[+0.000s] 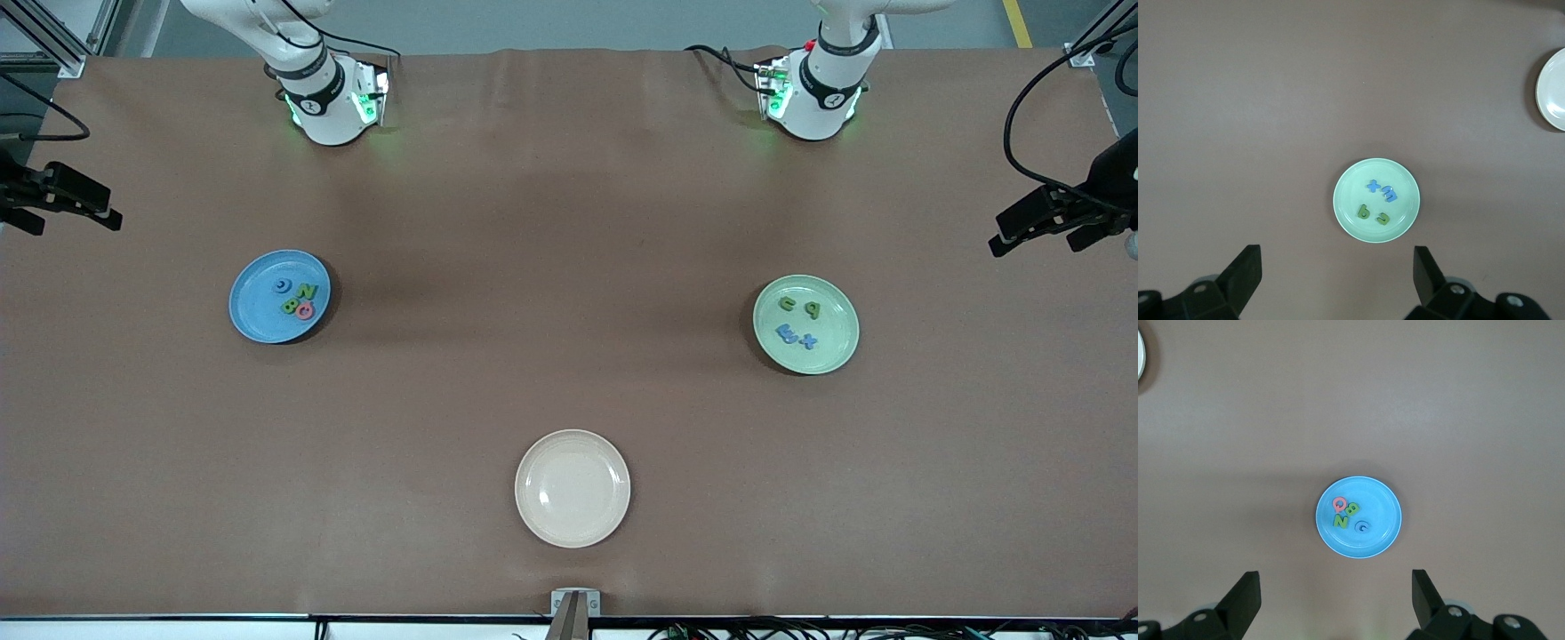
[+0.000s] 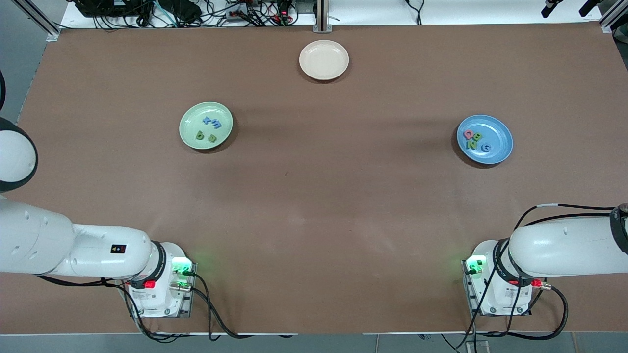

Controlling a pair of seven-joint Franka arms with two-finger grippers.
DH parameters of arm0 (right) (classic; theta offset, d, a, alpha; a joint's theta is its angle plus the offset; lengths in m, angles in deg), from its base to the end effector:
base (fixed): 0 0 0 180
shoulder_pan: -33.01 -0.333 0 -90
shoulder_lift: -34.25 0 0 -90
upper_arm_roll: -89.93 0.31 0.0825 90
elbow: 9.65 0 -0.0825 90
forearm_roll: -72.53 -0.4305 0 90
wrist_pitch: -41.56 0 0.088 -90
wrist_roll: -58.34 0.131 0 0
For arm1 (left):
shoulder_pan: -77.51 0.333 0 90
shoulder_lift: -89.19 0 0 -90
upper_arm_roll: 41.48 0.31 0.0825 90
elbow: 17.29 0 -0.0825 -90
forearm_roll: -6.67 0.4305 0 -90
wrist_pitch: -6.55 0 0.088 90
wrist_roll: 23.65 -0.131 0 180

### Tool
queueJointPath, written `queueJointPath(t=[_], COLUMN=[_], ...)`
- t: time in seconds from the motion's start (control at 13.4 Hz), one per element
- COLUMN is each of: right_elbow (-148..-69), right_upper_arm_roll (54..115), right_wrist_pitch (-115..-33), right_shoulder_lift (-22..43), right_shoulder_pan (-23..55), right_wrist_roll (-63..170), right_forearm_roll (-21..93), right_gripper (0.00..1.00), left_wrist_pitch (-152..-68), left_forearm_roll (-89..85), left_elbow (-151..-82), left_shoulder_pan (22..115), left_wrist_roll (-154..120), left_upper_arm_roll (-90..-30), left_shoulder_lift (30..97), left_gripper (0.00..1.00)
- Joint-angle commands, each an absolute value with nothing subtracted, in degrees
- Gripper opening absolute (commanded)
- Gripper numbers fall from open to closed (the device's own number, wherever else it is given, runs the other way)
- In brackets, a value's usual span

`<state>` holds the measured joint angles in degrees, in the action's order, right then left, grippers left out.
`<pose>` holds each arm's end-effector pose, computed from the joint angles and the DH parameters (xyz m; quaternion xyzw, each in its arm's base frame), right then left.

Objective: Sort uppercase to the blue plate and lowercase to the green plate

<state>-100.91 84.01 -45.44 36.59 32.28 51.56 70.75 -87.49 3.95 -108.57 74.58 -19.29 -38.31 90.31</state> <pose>0.5802 -0.0496 0.6028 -0.9996 -0.0145 0.0149 0.0193 0.6038 -0.0031 0.6012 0.9983 0.0410 0.0329 0.0255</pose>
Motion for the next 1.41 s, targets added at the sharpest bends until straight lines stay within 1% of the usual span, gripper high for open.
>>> queueJointPath(t=[0.0,0.52,0.82,1.04,1.34], right_elbow=[-101.3,-101.5,-101.5,-101.4,-101.5], right_upper_arm_roll=[83.6,83.6,83.7,83.7,83.7], right_wrist_pitch=[-45.8,-45.4,-45.7,-46.0,-46.7], right_shoulder_lift=[37.5,37.5,37.5,37.5,37.5], right_shoulder_pan=[32.0,31.9,32.0,32.0,32.0], right_wrist_roll=[52.9,57.6,57.6,56.9,54.7], right_forearm_roll=[70.2,69.8,69.0,69.0,69.6], right_gripper=[1.00,1.00,1.00,1.00,1.00], left_wrist_pitch=[-86.3,-86.6,-87.2,-88.5,-88.6], left_forearm_roll=[4.0,4.1,5.9,7.2,6.9], left_elbow=[-107.3,-107.3,-107.2,-107.2,-107.2], left_shoulder_pan=[74.2,73.7,73.6,73.6,74.0], left_wrist_roll=[-18.7,-18.9,-19.8,-19.8,-19.9], left_upper_arm_roll=[-38.0,-38.3,-38.4,-40.0,-40.0], left_shoulder_lift=[90.0,89.6,89.6,89.6,89.6], left_gripper=[1.00,1.00,1.00,1.00,1.00])
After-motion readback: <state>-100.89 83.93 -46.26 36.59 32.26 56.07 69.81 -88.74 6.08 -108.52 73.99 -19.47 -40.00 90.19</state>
